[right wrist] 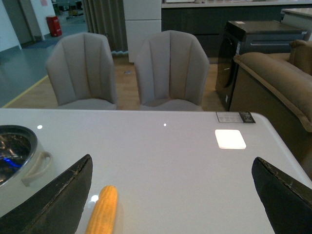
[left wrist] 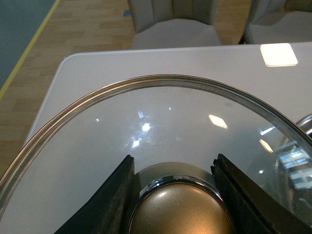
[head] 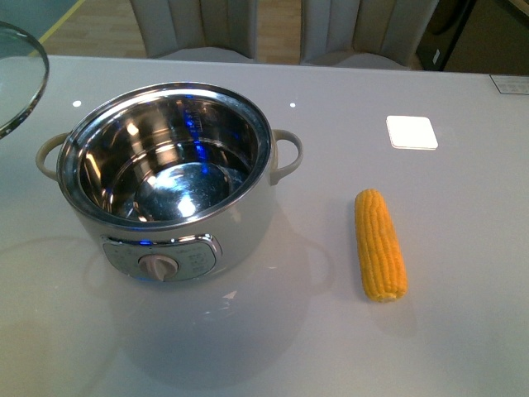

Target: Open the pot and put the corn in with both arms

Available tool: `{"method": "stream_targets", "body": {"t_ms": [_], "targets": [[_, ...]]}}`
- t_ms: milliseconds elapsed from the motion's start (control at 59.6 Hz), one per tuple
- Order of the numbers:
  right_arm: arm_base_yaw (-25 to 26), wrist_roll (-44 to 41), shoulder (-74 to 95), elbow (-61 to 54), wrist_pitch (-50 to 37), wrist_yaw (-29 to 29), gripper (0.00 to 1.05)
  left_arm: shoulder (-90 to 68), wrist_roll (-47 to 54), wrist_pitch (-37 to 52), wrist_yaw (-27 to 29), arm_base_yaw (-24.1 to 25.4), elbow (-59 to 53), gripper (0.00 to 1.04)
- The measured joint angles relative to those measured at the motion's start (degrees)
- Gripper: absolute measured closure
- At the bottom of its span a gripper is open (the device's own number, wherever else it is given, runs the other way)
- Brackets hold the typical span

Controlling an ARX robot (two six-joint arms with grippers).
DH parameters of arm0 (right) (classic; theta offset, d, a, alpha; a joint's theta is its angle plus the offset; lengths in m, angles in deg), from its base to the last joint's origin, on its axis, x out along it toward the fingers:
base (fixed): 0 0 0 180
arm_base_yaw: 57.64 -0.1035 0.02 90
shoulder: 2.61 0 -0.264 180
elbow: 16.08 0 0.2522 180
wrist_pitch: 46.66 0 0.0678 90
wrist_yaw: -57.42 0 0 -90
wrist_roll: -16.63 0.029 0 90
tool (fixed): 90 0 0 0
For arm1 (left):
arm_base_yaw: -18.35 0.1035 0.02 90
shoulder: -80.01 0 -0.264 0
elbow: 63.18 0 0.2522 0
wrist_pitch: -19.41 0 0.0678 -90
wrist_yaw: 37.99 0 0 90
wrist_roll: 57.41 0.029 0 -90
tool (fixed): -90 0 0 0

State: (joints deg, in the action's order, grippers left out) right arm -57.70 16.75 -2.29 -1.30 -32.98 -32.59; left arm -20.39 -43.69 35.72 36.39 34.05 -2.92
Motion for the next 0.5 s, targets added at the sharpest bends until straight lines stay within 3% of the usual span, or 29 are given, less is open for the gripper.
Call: {"method": "stream_targets", "body": {"t_ms": [503], "targets": [[0.0,0.0,0.0,0.0,0.0,0.0,0.09,-8.2,3.1,4.9,-3.8,8.5,0.0,0.62]]}}
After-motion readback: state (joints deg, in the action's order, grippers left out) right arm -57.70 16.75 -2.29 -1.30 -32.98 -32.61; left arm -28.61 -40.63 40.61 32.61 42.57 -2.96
